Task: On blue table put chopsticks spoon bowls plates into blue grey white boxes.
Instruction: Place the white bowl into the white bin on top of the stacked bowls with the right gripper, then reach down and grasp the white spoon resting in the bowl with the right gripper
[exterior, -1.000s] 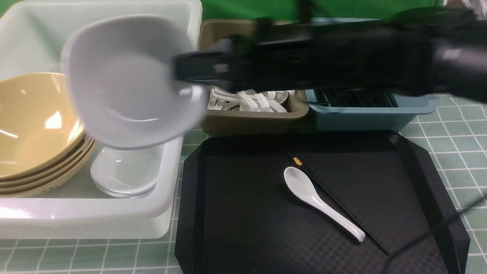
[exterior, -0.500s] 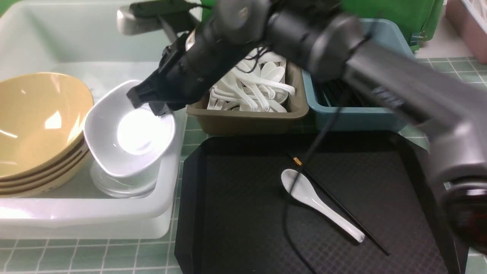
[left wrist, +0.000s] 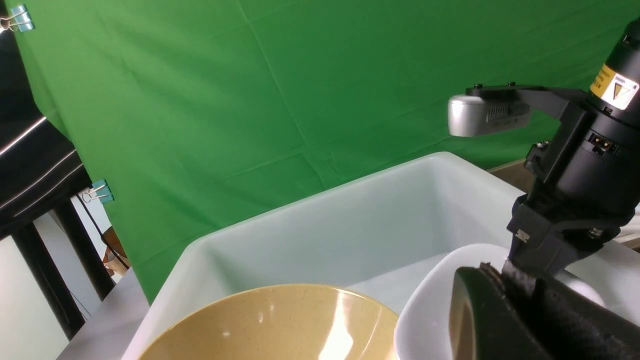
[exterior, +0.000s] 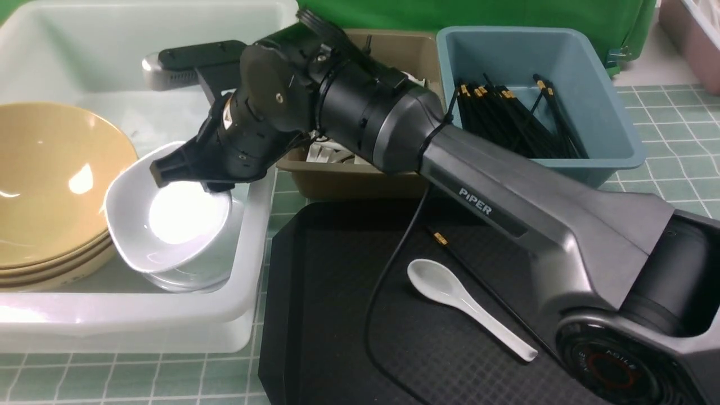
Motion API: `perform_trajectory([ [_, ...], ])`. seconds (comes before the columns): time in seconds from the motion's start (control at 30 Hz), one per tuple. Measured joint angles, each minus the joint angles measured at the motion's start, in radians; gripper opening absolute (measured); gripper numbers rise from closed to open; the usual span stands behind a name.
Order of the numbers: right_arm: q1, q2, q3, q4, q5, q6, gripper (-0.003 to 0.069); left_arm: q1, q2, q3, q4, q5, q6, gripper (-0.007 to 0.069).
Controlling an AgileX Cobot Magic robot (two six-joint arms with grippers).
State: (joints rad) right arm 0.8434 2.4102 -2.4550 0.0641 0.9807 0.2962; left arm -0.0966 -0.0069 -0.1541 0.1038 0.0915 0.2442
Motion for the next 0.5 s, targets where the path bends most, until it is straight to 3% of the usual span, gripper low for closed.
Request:
perform_trajectory([
  [0.27,0.029,0.023,-0.083,-0.049,0.07,0.011,0.0356,0.0,0.0,0.0,0.0,0.0,0.001,0.0003],
  [0.5,0.035,0.029,-0.146,-0.142,0.141,-0.024,0.0379,0.0,0.0,0.0,0.0,0.0,0.002,0.0003],
])
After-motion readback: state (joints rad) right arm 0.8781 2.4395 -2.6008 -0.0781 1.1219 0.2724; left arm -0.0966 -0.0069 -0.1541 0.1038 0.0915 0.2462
